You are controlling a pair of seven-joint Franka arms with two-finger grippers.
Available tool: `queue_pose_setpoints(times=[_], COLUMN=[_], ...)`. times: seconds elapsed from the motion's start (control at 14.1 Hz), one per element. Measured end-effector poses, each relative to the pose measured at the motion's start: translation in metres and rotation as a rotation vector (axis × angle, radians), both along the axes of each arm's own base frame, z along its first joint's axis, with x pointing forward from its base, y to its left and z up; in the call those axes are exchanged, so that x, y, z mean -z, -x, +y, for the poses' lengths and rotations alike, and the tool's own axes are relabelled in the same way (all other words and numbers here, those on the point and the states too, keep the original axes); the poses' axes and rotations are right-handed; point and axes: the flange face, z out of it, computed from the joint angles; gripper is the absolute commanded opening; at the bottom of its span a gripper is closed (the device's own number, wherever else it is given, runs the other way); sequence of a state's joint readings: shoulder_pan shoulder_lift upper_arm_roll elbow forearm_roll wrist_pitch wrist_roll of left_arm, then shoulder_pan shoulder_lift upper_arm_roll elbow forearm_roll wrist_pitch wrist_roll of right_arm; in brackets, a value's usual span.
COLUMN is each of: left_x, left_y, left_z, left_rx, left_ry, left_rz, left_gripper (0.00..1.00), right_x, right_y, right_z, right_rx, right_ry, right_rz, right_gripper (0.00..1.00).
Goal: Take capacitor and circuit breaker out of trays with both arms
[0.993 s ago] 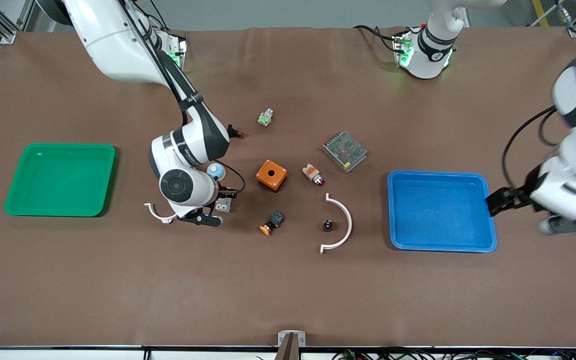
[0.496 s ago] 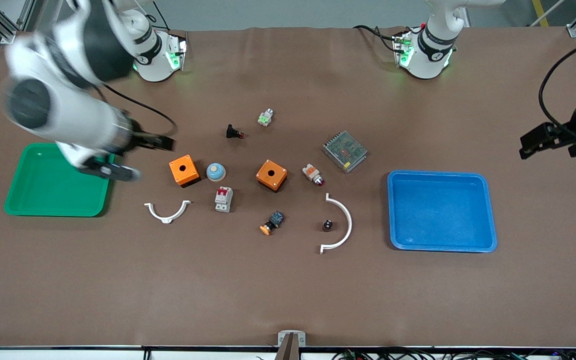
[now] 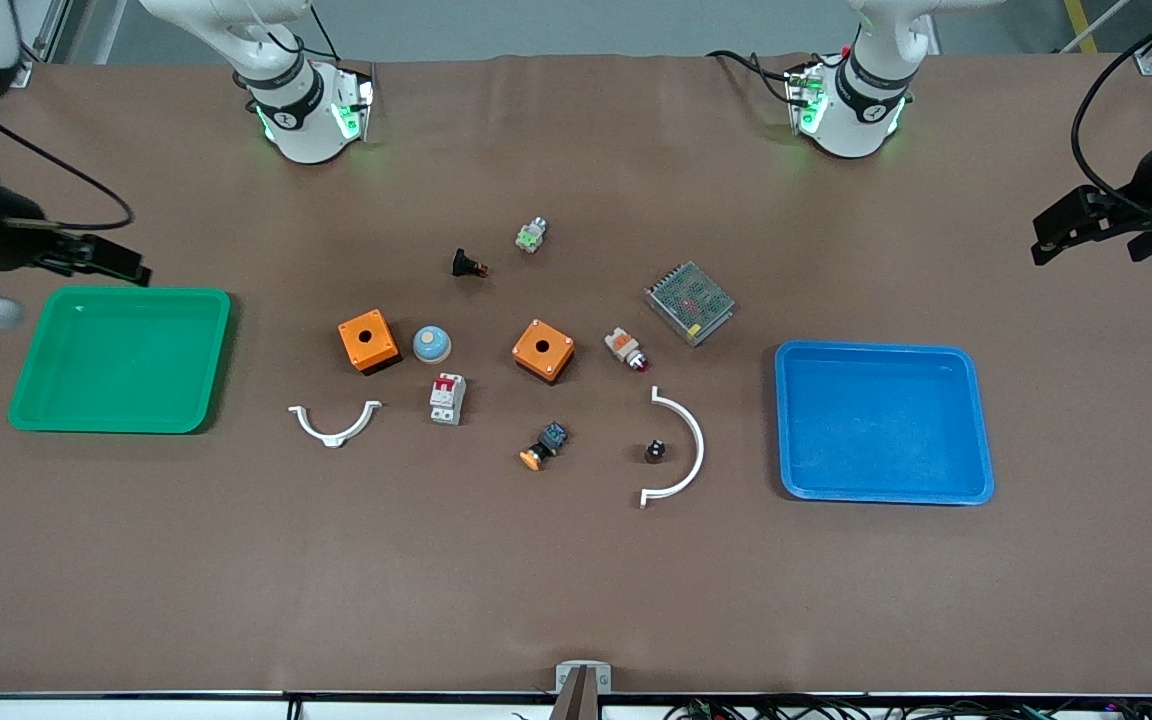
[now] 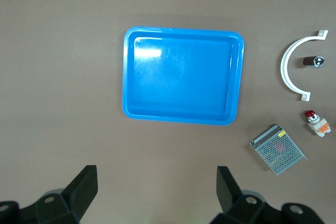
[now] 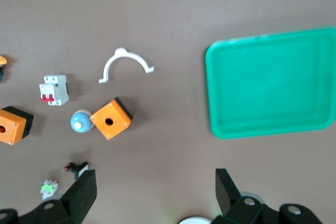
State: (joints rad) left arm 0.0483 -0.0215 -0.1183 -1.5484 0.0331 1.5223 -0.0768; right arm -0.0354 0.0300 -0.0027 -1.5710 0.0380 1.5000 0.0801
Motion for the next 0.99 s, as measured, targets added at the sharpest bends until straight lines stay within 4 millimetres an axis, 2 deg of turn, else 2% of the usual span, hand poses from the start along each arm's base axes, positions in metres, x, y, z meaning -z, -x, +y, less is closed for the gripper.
queue_pose_setpoints(times=[0.14,0.28,0.57,0.99], left_x=[-0.001,-0.003,-0.003,-0.004], left_y=[0.007,0.011,0.012,0.014], left_z=[-0.002,-0.004,-0.008,-0.015], left_rx=[0.003,0.007,0.014,0.024], left_ry=[-0.002,-0.003,-0.004,0.004], left_rz=[0.000,-0.001,-0.001,-0.004], left_gripper=[1.00,1.00,1.00,1.00], right_x=[-0.037,-0.057,-0.057,-0.057], right_y=[-0.001,-0.001,-0.001,-0.001], right_z=[-0.010,-0.012,-0.029,-0.028], right_rx=[-0.042,-0.048,-0.025,-0.027], right_ry=[0.037,0.047,0.048,0.048], right_rz=[-0.080,-0.119,-0.119,-0.119], right_gripper=[1.00,1.00,1.00,1.00])
